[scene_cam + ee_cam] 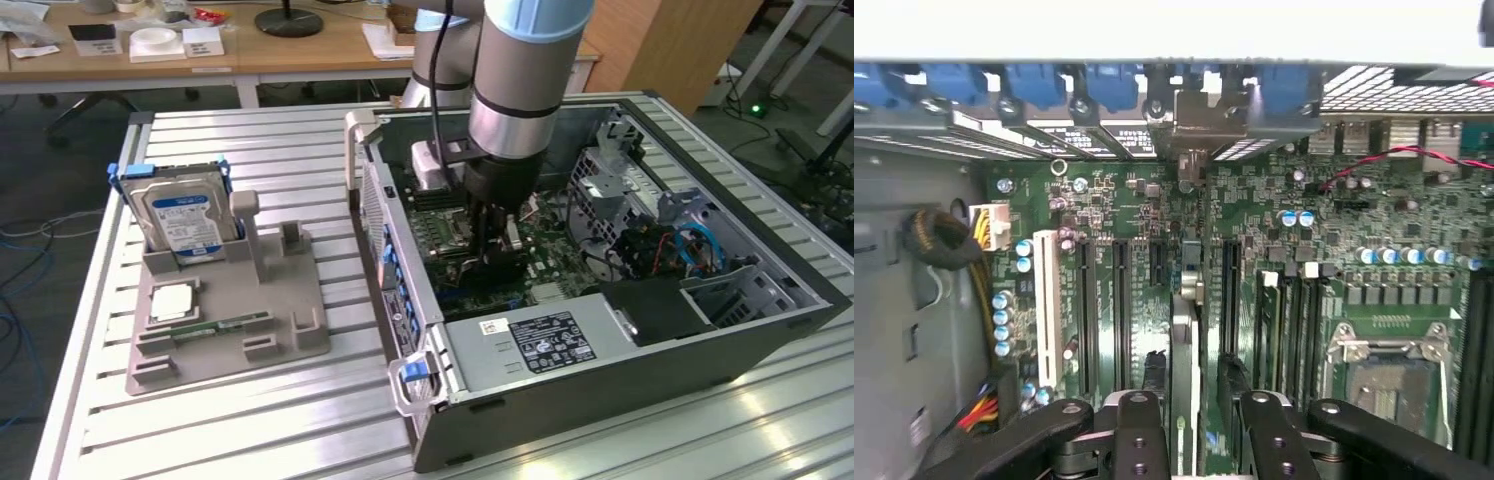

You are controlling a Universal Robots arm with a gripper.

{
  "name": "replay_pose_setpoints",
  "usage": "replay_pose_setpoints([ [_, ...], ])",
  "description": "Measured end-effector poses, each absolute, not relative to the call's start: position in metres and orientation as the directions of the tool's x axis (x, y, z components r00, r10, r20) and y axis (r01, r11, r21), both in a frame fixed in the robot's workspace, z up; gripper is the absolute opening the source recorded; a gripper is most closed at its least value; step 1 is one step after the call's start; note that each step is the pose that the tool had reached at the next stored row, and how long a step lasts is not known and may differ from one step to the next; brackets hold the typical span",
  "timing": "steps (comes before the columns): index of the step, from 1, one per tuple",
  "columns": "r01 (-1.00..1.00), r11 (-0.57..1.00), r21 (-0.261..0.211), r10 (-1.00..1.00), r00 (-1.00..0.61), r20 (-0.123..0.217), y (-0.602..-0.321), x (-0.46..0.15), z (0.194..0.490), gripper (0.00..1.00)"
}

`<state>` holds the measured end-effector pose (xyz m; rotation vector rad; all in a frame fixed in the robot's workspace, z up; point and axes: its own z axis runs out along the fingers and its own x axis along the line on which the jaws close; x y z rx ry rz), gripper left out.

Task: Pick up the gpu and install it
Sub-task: 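Insert the gpu into the slot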

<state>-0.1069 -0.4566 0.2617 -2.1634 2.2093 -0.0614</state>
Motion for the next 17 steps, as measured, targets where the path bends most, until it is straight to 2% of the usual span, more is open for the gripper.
replay_pose_setpoints([
  [13,-0.997,0.021,-0.07,-1.0,-0.021,-0.008,-0.457,-0.107,0.279,0.35],
  [15,-0.997,0.021,-0.07,-1.0,-0.021,-0.007,-0.457,-0.107,0.279,0.33],
  [16,-0.997,0.021,-0.07,-1.0,-0.021,-0.007,-0.457,-0.107,0.279,0.27],
  [17,-0.997,0.021,-0.07,-1.0,-0.021,-0.007,-0.457,-0.107,0.279,0.27],
])
